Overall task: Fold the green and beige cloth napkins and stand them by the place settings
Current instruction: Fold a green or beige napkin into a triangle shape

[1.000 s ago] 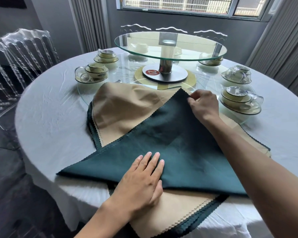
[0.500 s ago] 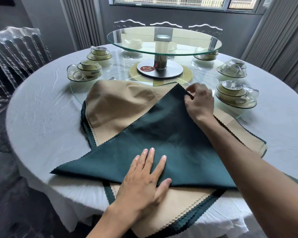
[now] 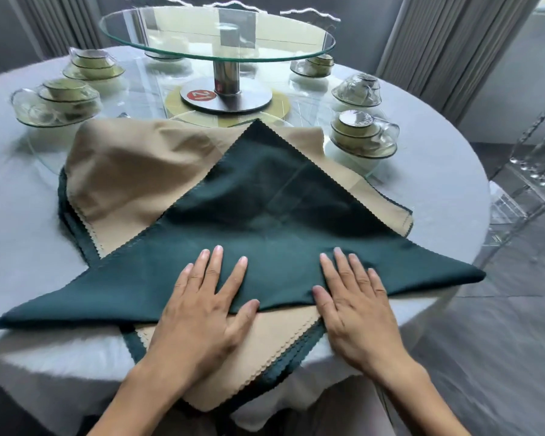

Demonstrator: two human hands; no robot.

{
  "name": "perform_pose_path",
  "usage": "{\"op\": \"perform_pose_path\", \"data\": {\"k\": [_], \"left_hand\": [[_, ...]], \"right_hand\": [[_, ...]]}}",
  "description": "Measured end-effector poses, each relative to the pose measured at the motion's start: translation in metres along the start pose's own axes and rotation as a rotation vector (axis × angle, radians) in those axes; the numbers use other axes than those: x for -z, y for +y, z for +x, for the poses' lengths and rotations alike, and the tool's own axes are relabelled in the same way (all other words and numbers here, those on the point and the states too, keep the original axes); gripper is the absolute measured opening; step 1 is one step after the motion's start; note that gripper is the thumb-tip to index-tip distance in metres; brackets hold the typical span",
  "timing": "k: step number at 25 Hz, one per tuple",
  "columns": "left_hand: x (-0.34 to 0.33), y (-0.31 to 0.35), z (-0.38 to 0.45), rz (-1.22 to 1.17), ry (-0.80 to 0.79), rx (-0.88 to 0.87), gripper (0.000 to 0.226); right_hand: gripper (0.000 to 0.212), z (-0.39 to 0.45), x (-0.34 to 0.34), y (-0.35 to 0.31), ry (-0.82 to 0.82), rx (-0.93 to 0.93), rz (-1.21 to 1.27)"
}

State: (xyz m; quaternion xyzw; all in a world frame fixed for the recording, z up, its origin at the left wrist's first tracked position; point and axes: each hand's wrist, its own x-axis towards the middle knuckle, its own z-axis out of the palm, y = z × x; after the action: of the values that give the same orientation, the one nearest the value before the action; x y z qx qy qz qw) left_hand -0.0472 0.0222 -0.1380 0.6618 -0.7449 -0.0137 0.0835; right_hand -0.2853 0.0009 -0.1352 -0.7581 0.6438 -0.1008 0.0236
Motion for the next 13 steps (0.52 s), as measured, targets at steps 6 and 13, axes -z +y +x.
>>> {"op": "perform_pose_path", "data": {"k": [6, 13], "left_hand": [[0.013, 0.006, -0.001, -0.02, -0.092, 0.028, 0.08], [0.007, 0.002, -0.001, -0.047, -0.042, 0.02, 0.079]], "right_hand": [[0.059, 0.0, 0.034, 0.108, -0.169, -0.446, -0.121], [0.06, 0.014, 0.007, -0.063, 0.086, 0.191, 0.107]]}}
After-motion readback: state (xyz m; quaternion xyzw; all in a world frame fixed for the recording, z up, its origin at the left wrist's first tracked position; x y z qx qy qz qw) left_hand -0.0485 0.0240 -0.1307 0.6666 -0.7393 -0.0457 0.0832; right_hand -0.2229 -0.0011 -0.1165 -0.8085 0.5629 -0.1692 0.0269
